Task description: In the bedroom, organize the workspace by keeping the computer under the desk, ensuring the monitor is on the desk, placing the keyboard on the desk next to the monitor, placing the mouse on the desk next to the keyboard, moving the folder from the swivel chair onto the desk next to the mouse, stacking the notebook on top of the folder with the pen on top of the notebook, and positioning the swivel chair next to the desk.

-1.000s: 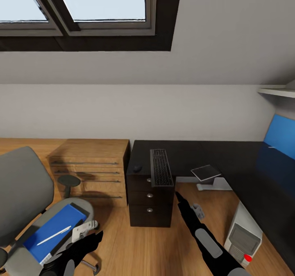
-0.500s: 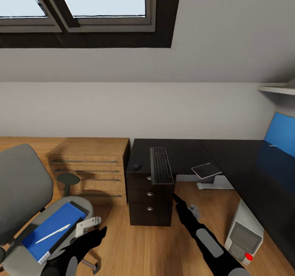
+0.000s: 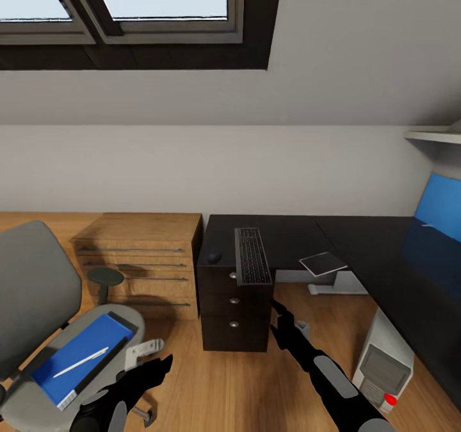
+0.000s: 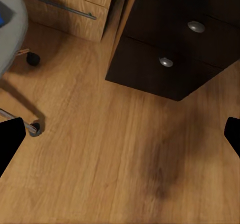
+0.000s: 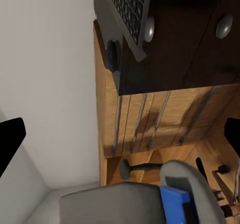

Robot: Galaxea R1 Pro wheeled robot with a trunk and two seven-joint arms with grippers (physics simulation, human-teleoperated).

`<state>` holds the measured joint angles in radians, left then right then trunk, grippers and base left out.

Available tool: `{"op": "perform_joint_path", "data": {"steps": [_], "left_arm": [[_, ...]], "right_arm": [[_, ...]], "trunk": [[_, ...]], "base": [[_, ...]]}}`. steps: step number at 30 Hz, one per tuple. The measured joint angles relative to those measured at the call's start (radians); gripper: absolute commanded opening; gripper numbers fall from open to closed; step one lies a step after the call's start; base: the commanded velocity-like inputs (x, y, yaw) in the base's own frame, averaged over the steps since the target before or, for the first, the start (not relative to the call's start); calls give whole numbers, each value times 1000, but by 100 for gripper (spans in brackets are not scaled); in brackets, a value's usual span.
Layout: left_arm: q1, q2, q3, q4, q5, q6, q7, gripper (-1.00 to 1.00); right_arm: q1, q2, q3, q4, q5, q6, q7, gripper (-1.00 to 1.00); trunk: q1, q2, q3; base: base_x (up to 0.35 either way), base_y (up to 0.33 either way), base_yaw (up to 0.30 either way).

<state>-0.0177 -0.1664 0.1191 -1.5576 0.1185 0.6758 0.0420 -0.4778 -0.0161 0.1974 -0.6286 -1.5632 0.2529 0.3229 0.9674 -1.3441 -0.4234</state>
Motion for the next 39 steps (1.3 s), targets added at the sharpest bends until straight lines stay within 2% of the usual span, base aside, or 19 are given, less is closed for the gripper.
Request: {"op": "perform_joint_path", "data": {"steps": [5, 6, 7, 11, 20, 31, 39], "left_arm": [[0, 0, -18, 12, -1, -1, 1, 100], [0, 0, -24, 15, -1, -1, 1, 100], [0, 0, -25, 16, -1, -1, 1, 100], [0, 0, -27, 17, -2, -1, 1, 100], [0, 0, -27, 17, -2, -1, 1, 100], [0, 0, -27, 17, -2, -1, 1, 100], [0, 0, -27, 17, -2, -1, 1, 100]], "right_arm": [[0, -1, -1, 0, 1, -70, 0, 100], [0, 1, 3, 0, 1, -160, -1, 100], [0, 1, 5, 1, 1, -187, -2, 100], [0, 2, 8, 1, 1, -223, -3, 100], [0, 7, 11, 0, -2, -232, -1, 100], [0, 7, 6, 0, -2, -235, 108, 100], [0, 6, 5, 0, -2, -235, 115, 100]], "trunk": [[19, -35, -16], [23, -42, -19], [27, -49, -22], [42, -77, -34], [77, -140, -63], [119, -217, -97], [150, -273, -122]], "base": [[0, 0, 0], [0, 0, 0], [0, 0, 0], [0, 0, 0], [0, 0, 0], [0, 0, 0], [0, 0, 0]]}}
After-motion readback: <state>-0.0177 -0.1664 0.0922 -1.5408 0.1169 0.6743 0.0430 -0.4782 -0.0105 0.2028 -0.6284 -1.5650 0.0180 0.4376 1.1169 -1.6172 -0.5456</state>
